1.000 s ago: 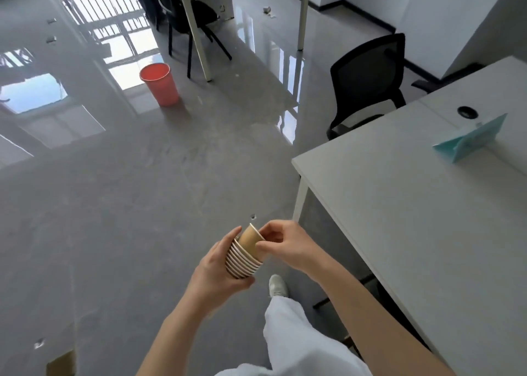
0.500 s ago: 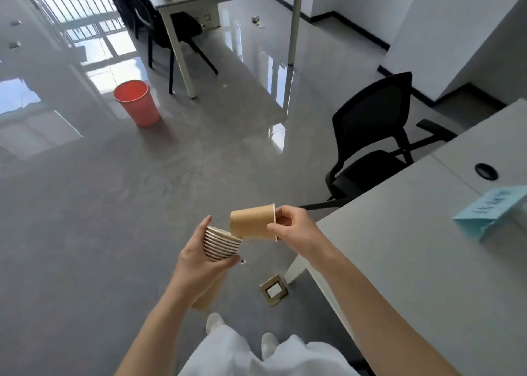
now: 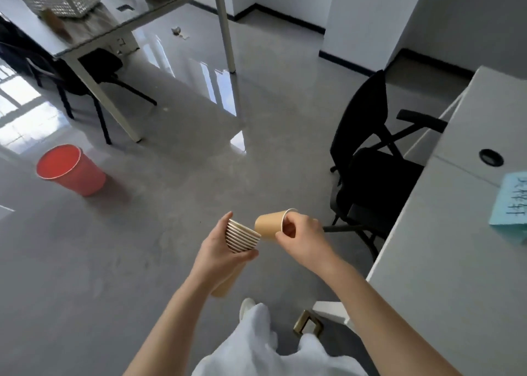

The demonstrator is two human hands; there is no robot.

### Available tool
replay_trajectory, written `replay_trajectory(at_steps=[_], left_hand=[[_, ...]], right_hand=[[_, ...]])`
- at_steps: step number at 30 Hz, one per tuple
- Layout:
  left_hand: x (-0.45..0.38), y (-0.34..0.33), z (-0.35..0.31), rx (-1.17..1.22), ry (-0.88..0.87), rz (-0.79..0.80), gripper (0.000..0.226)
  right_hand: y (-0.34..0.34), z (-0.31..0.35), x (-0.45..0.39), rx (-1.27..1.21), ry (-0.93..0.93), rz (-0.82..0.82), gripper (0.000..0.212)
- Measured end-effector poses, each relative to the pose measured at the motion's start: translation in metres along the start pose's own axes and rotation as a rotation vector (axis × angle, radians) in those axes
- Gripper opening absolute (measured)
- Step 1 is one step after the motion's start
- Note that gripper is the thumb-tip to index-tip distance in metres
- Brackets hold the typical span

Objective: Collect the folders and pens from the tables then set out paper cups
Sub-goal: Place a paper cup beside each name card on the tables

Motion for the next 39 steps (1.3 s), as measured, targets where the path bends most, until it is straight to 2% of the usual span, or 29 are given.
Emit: replay_trajectory(at_steps=[1,4,8,13,18,22,29,35,39], left_hand=[[-0.044,0.007,-0.008,-0.034,-0.056,0.056,0.100],[-0.071,0.011,-0.027,-0.053,-0.103,0.093,0.099],[-0.111,-0.014,-0.068,-0.116,-0.212,0.242,0.094],[-0.143,-0.037,-0.125,-0.142,-0.331,0.295,0.088],[-0.183,-0.055,-0.191,-0.173,-0.403,0.302,0.087],[-0.205,-0.067,-0.234,-0.202,-0.435,0.317,0.085],[-0.232,-0.092,-0.277,-0.212,-0.462,0.343,0.084],[-0.255,-0.101,-0.307,-0.220,-0.532,0.384,0.086],[-0.274,-0.097,-0.322,-0.190,-0.558,0.362,0.086]], right_hand=[[0.001,0.002,-0.026,-0.019,-0.045,-0.085,0.016],[0.016,0.005,-0.032,0.012,-0.059,-0.146,0.014],[0.061,-0.021,-0.038,-0.006,-0.193,-0.321,0.012],[0.122,-0.073,-0.043,-0.025,-0.305,-0.537,0.011],[0.188,-0.132,-0.062,0.063,-0.381,-0.716,0.009],[0.236,-0.177,-0.076,0.063,-0.479,-0.777,0.006],[0.289,-0.217,-0.102,0.167,-0.580,-0.740,0.002],[0.289,-0.242,-0.114,0.160,-0.669,-0.732,0.026],[0.296,-0.222,-0.125,0.196,-0.684,-0.758,0.007]])
Point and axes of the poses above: each hand's wrist, its own x-axis away from the middle knuckle, its own y-axis out of the back of the hand, z = x × y, the point moved 3 cm from there along -x, towards the middle knuckle, and after that the axes turned 15 degrees about -x, right-handed, at the moved point
